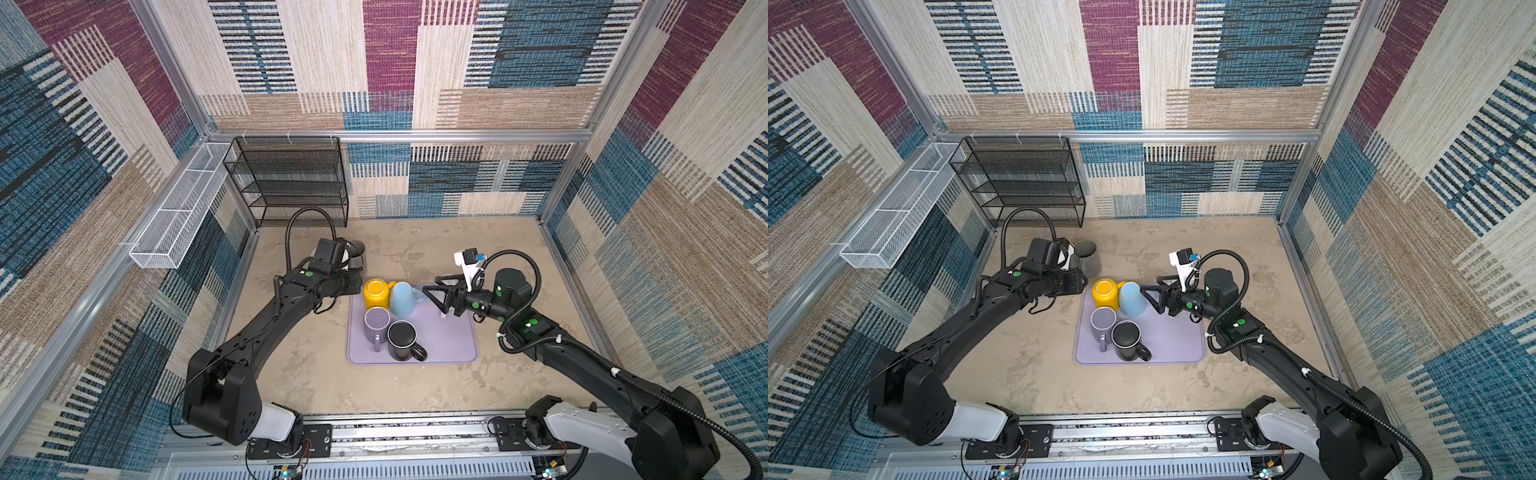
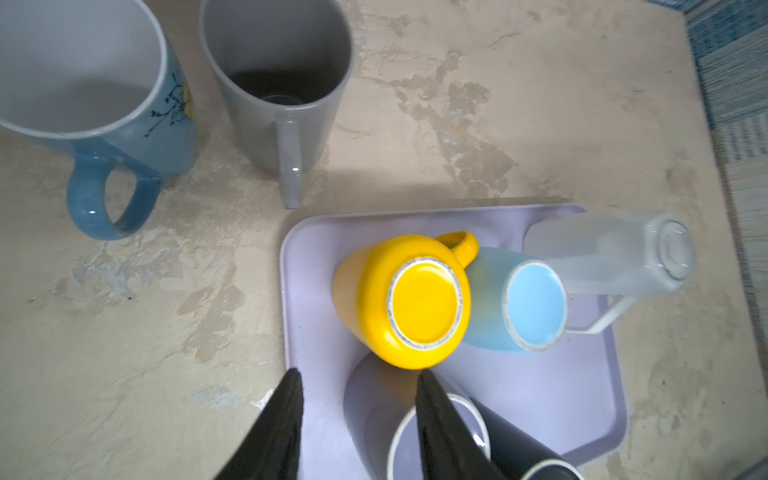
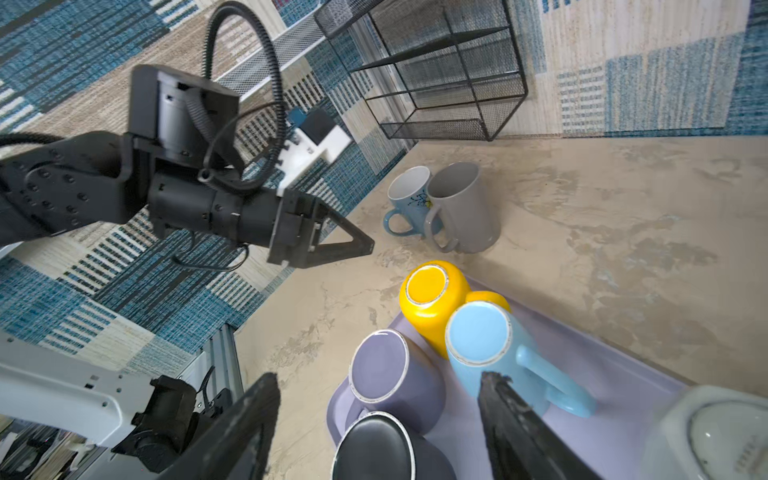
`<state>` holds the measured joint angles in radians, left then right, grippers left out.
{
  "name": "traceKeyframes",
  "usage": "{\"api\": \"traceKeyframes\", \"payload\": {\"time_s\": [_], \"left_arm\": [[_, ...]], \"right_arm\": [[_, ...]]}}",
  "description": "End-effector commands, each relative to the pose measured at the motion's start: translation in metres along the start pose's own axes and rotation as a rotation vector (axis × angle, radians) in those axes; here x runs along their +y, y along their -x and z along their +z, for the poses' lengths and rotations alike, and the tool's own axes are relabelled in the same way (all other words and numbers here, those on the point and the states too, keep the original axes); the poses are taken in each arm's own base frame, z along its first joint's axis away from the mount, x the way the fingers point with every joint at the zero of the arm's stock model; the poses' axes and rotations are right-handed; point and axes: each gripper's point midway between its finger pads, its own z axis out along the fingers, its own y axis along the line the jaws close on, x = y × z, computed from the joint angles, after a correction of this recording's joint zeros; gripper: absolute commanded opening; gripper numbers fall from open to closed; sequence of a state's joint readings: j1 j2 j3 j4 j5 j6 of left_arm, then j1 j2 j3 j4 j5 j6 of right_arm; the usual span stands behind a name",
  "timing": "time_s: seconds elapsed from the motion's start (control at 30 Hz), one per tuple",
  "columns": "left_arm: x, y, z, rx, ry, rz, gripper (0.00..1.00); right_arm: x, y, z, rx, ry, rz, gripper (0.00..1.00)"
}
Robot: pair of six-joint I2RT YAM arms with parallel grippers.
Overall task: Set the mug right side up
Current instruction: 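Open the left gripper off the grey mug while the right gripper moves toward the tray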
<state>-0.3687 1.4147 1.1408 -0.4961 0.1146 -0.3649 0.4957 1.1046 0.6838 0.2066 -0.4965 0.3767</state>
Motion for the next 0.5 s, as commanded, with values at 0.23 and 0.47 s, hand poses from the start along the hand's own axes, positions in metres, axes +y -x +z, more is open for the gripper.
{"api": "traceKeyframes", "payload": {"time_s": [0.23,0.47], "left_arm": [[-0.044,0.014,-0.026,-0.123,-0.253,0.121,0.41],[-0.05,0.015,-0.037,-0.144,-0.28,0.144,0.41]], "right_arm": [[-0.038,-0.013,0.005,0.088,-0.189,0.07,0.81],[-0.078,-0.037,0.007,0.224,-0.403,0.176,0.81]]}}
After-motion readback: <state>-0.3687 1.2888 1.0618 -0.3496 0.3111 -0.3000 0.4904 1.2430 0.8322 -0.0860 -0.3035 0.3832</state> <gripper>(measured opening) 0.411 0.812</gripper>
